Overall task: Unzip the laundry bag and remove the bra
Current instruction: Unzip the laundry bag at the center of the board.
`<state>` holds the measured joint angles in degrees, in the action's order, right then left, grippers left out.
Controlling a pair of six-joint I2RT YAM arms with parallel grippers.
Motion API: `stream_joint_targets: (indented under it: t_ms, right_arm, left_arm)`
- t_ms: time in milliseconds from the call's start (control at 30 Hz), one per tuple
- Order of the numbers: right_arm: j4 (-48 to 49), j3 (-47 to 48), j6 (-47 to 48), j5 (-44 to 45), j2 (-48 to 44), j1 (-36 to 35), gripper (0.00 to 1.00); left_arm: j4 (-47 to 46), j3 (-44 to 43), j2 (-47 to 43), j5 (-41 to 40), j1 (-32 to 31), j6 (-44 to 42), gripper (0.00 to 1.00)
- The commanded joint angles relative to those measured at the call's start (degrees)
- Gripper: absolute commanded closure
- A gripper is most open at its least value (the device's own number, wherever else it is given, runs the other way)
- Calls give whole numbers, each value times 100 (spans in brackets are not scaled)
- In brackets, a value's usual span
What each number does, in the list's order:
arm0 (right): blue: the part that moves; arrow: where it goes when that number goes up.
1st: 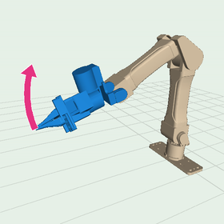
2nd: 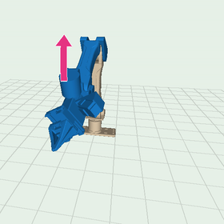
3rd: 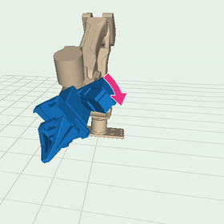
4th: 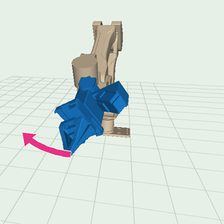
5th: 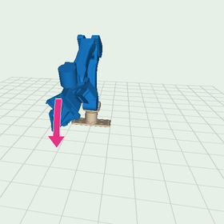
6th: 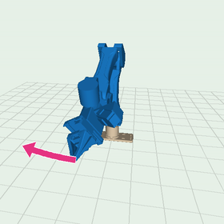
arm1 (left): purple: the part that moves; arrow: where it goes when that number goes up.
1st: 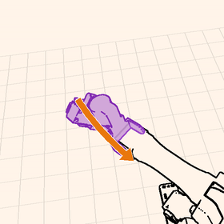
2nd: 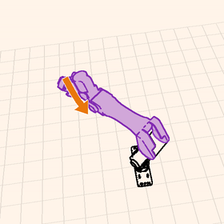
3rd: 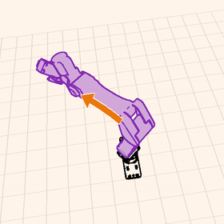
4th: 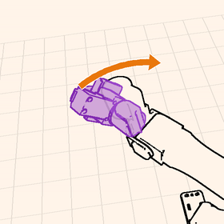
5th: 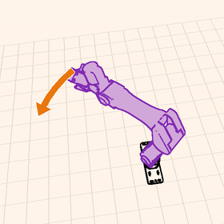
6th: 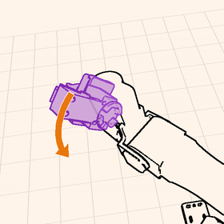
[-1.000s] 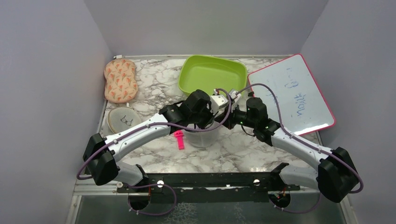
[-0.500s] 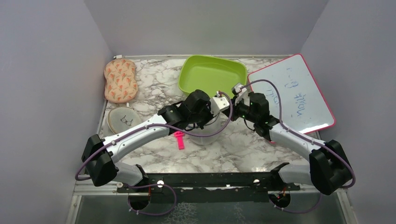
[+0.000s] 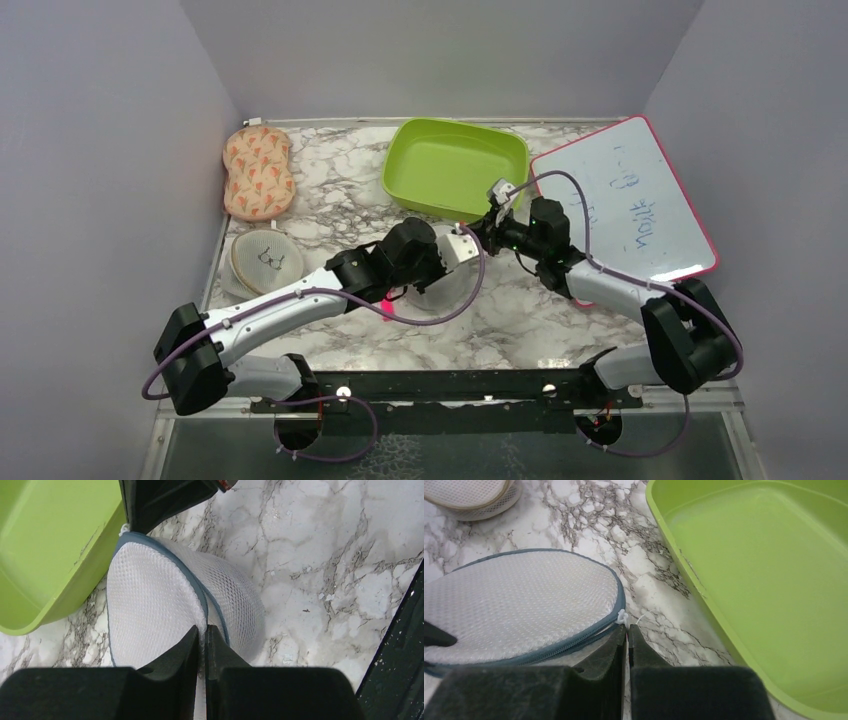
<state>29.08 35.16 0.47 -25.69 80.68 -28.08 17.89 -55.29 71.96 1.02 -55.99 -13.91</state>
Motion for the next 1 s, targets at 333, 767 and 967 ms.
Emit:
stream_joint_targets:
  t_ms: [333, 767, 967]
  right_arm:
    - [-1949, -236, -911, -40, -1542, -165, 99]
    - [-2596, -335, -1050, -238, -1971, -268, 99]
    - [-2723, -239, -1034, -352, -2017, -276, 99]
  left_arm:
    - [381, -422, -246, -840, -81, 2955, 30]
    - [110, -1021, 978, -1147, -109, 3483, 28]
    - [127, -1031, 1246, -1270, -208, 3229, 42]
